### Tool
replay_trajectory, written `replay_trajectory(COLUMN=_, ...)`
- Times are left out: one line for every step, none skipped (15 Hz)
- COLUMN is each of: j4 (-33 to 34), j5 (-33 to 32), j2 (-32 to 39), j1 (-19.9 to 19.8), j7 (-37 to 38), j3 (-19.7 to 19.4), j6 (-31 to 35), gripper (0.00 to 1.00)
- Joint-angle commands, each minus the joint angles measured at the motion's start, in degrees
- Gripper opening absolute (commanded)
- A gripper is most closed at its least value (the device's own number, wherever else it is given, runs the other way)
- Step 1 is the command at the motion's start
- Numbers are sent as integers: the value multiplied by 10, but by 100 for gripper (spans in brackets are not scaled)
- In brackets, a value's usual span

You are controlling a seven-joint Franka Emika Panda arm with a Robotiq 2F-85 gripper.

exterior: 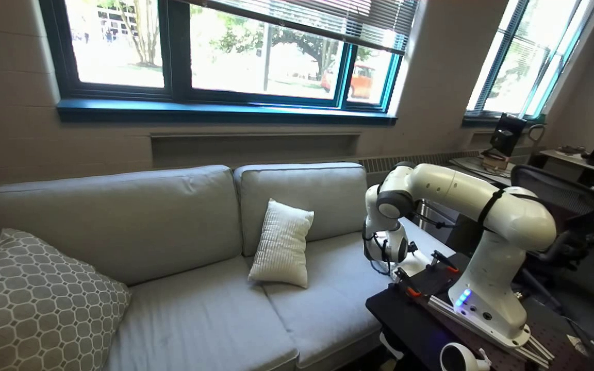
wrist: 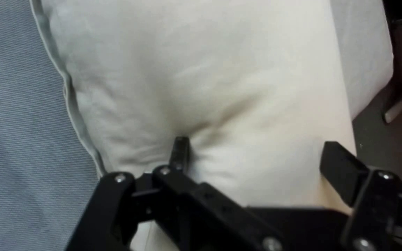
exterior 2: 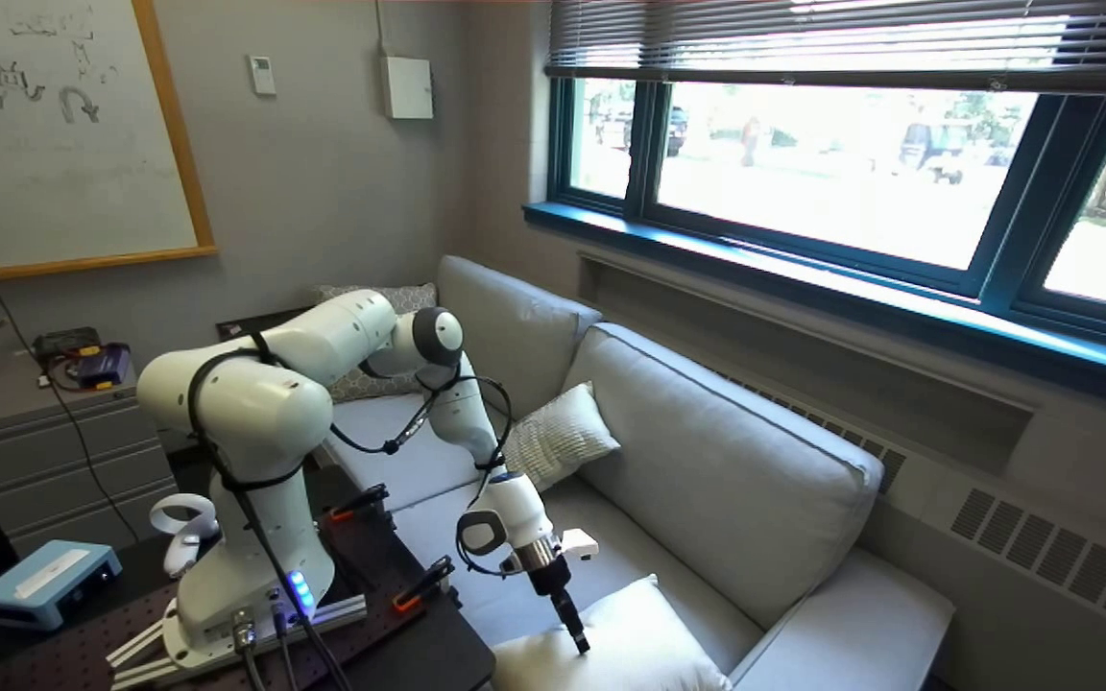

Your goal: Move the cushions to the right shoulder of the couch

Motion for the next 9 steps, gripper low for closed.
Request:
replay_trajectory(j4=-29, j5=-21, j2=0, j1=-3, j7=9, j3=2, j6=5, gripper=72)
replay_trajectory(j4=-33, j5=-23, j2=0, j1=-3, j7=9, j3=2, j6=2, gripper=65)
replay_trajectory(j4=-35, j5=-25, j2=0, j1=-1, j7=9, j3=1, j6=-4, gripper=58)
replay_trajectory(j4=-35, j5=-25, j2=0, j1=0, j7=9, j3=0, j6=-9, gripper=50)
replay_trajectory(j4=-34, j5=-25, j2=0, j1=0, j7=9, j3=0, j6=-13, gripper=42)
replay_trajectory(j4=-33, j5=-23, j2=0, j1=-1, j7=9, j3=0, j6=-16, gripper=35)
replay_trajectory(j4=-31, j5=-20, j2=0, j1=-1, j7=9, j3=1, j6=-16, gripper=26)
replay_trajectory(j4=-30, j5=-18, j2=0, j1=-2, j7=9, j3=1, j6=-16, gripper=19)
replay_trajectory(j4=-30, j5=-13, j2=0, j1=-2, j7=8, j3=1, j6=-14, gripper=12)
